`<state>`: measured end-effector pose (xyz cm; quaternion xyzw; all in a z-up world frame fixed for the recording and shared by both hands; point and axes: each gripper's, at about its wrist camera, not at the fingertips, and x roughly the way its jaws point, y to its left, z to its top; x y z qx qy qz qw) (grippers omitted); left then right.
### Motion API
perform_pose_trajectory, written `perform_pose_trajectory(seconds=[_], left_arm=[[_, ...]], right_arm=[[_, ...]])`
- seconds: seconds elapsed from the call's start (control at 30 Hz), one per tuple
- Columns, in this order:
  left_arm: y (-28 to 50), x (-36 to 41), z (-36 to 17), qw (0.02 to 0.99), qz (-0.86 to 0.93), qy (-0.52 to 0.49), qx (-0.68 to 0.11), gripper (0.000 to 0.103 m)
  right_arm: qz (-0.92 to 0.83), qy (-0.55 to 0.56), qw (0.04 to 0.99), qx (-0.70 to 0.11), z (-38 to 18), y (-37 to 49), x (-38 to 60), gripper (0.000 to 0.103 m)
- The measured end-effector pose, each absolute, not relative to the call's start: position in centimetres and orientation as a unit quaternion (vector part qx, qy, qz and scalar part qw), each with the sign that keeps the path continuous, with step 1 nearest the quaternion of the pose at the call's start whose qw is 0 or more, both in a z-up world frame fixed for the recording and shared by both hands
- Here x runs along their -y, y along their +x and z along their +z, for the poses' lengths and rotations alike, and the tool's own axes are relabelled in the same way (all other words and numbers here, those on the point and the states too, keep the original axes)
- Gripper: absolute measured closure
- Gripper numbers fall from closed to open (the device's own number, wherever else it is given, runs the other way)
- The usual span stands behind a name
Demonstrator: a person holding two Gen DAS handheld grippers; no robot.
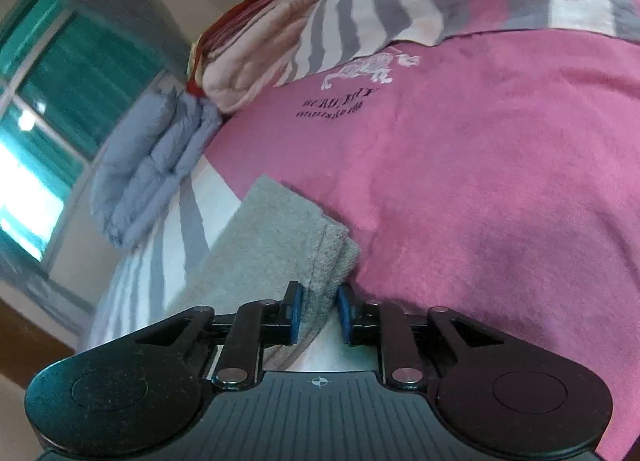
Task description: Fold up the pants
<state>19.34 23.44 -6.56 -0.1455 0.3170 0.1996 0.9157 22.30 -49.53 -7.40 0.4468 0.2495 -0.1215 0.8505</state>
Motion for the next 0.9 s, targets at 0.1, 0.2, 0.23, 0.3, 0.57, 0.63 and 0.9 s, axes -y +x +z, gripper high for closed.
perform_pose_trajectory(seconds=[0.1, 0.2, 0.23, 0.3, 0.57, 0.63, 0.9], left_arm=[[19.3, -23.5, -6.6, 0.916, 0.200, -0.145, -0.316, 0.018], [19.3, -23.5, -6.6, 0.916, 0.200, -0.145, -0.316, 0.018], [19.3, -23.5, -6.6, 0.916, 0.200, -0.145, -0.316, 0.018], [19.3, -23.5, -6.6, 0.916, 0.200, -0.145, -0.316, 0.018], [19.2, -23.4, -6.6, 0.916, 0.201, -0.145, -0.315, 0.018], [19.2, -23.4, -6.6, 0.917, 0.201, -0.144, -0.314, 0.018], [18.9, -23.4, -6.8, 0.919, 0.199, -0.147, -0.308, 0.018]], right_arm=[[-0.118, 0.495, 0.834, -0.213, -7.1, 20.7, 50.2, 0.055], [-0.111, 0.525, 0.818, -0.208, -7.5, 20.3, 50.5, 0.055], [-0.107, 0.530, 0.814, -0.211, -7.6, 20.4, 50.6, 0.055], [-0.105, 0.538, 0.808, -0.216, -7.8, 21.0, 50.9, 0.055], [-0.096, 0.506, 0.822, -0.243, -7.5, 23.2, 50.6, 0.055], [-0.092, 0.490, 0.833, -0.240, -7.8, 23.0, 50.2, 0.058], [-0.120, 0.453, 0.840, -0.273, -8.3, 24.0, 49.9, 0.087]])
